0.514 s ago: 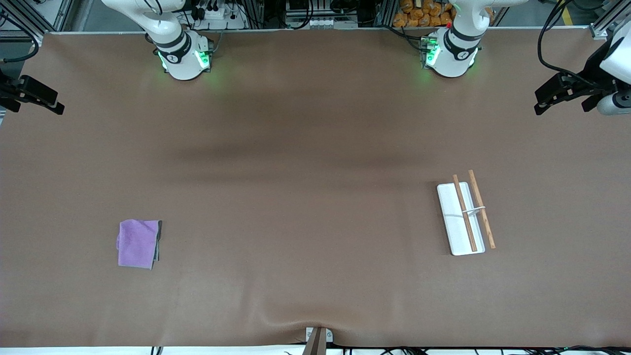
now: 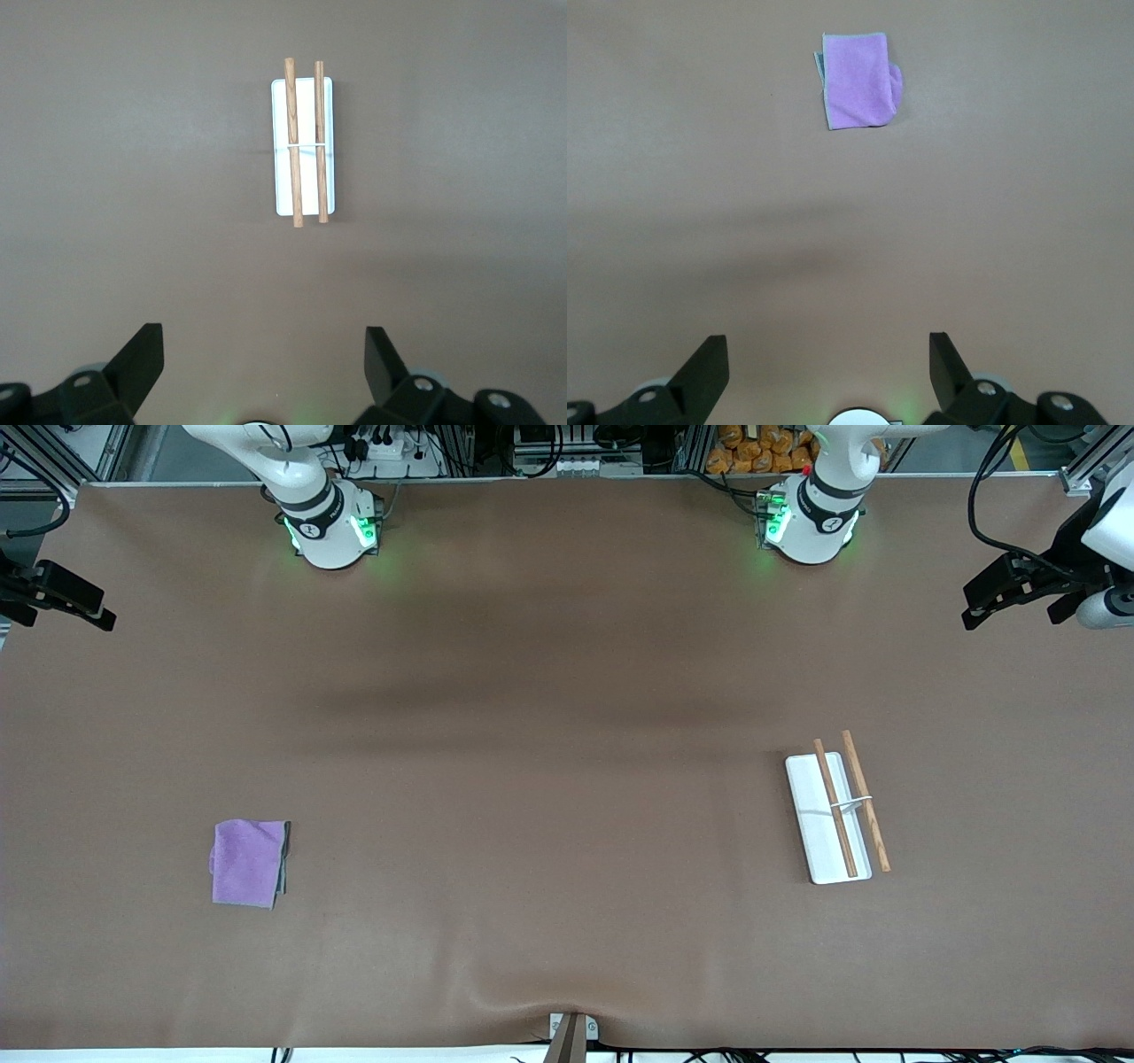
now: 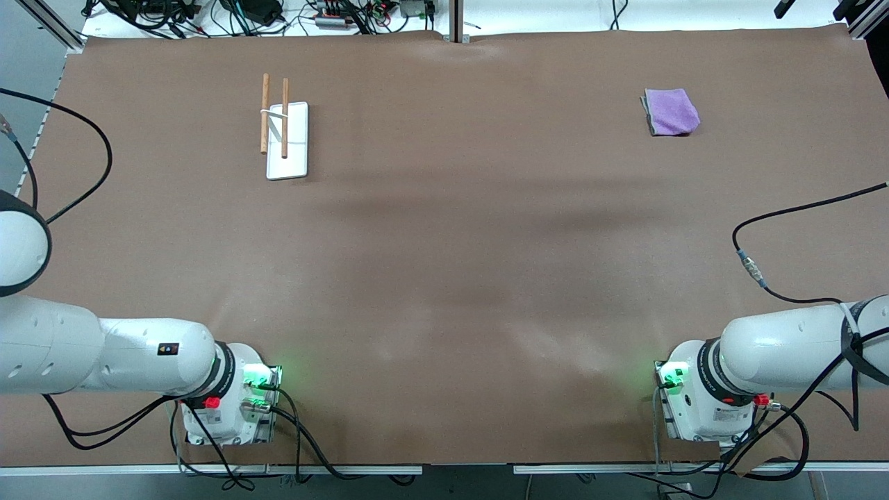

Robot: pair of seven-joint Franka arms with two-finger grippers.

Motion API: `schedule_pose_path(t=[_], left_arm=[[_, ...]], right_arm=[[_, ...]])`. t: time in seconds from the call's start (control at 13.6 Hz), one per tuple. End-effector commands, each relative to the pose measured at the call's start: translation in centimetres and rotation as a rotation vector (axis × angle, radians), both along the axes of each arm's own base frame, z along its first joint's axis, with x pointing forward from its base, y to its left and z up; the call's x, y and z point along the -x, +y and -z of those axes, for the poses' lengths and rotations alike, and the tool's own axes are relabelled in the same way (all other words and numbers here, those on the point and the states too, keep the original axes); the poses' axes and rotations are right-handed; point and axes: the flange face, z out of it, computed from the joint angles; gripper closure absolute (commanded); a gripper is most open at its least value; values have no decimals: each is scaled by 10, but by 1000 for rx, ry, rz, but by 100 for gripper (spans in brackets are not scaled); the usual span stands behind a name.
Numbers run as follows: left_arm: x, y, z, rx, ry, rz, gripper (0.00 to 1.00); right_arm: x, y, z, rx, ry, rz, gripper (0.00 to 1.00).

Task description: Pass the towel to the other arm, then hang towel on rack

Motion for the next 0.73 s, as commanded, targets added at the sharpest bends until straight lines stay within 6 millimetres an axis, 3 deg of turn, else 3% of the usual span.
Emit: schedule_pose_path(t=[0.0, 0.44, 0.66], left_arm=[[5, 7, -7, 11, 1, 11, 0], [2, -6, -3, 12, 0, 30, 0], [1, -6, -1, 10, 4, 33, 0]], right_arm=[[8, 0, -3, -7, 1, 22, 0], [3, -8, 2, -7, 1, 33, 0], [-11, -15, 15, 9, -6, 33, 0]])
